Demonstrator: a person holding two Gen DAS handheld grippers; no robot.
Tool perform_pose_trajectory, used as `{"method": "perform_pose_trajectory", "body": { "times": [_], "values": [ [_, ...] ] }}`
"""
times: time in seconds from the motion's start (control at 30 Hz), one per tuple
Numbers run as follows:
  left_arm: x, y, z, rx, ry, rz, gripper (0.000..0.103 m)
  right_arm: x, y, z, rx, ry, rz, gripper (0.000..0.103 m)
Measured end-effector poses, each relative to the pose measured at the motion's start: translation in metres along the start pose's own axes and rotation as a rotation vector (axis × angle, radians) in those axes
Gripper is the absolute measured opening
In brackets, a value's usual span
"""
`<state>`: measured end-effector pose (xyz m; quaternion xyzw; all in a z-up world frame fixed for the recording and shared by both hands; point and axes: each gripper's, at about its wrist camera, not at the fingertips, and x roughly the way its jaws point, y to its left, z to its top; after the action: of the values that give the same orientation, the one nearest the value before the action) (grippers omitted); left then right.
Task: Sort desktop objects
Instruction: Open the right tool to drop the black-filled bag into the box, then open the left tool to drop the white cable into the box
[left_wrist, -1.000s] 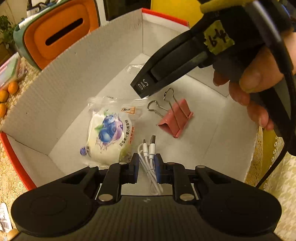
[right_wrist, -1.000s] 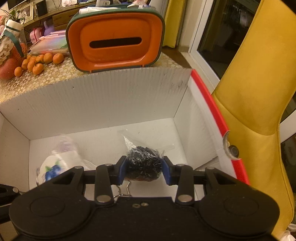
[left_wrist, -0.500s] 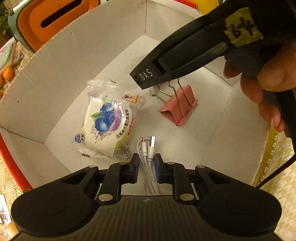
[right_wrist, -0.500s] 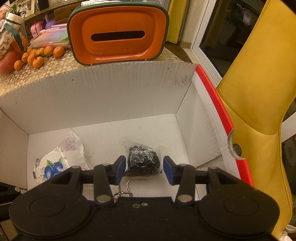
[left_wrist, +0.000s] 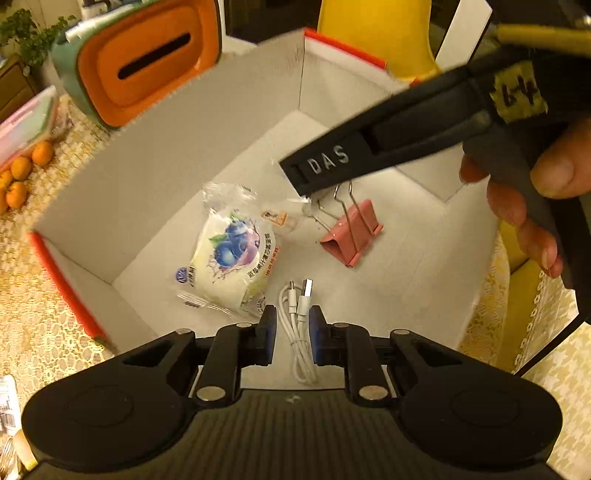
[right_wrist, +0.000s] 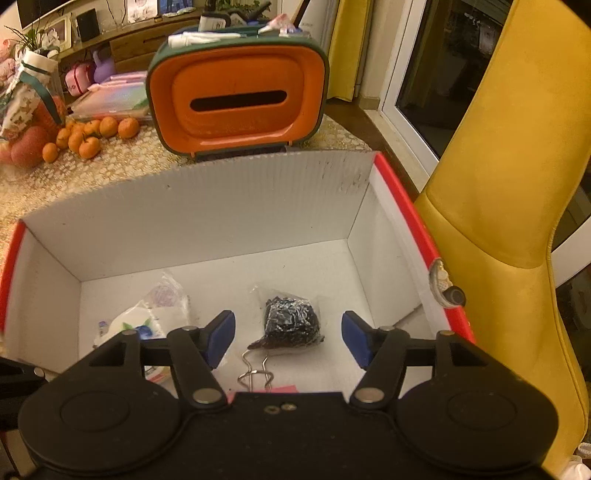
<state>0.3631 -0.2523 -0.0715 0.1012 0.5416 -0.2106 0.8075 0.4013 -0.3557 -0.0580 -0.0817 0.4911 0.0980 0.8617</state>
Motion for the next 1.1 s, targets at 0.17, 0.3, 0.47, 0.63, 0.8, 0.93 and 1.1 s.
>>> {"method": "perform_pose_trajectory", "body": {
  "times": [0.17, 0.3, 0.47, 0.63, 0.8, 0.93, 1.1],
  "values": [
    [-0.026, -0.009, -0.01, -0.005, -0.067, 0.0, 0.017, -0.023, 0.003, -0.006, -0.001, -0.03, 0.01, 0.064],
    [-0.039, -0.011, -0.015, 0.0, -0.108, 0.015, 0.017, -0.04, 0.005, -0.012, -0.004, -0.048, 0.014, 0.066],
    [-0.058, -0.012, -0.032, -0.019, -0.153, 0.009, 0.017, -0.057, 0.006, -0.018, 0.013, -0.062, 0.015, 0.069],
    [-0.072, -0.008, -0.044, -0.036, -0.19, 0.015, 0.022, -0.071, 0.007, -0.025, 0.029, -0.08, 0.023, 0.069],
    [-0.085, -0.002, -0.057, -0.053, -0.228, -0.013, 0.055, -0.083, 0.012, -0.032, 0.042, -0.093, 0.029, 0.07],
    [-0.096, -0.002, -0.065, -0.051, -0.25, -0.016, 0.065, -0.093, 0.017, -0.037, 0.043, -0.101, 0.028, 0.07],
    [-0.113, 0.004, -0.078, -0.063, -0.287, -0.026, 0.07, -0.108, 0.022, -0.041, 0.054, -0.119, 0.032, 0.071]
  ]
}}
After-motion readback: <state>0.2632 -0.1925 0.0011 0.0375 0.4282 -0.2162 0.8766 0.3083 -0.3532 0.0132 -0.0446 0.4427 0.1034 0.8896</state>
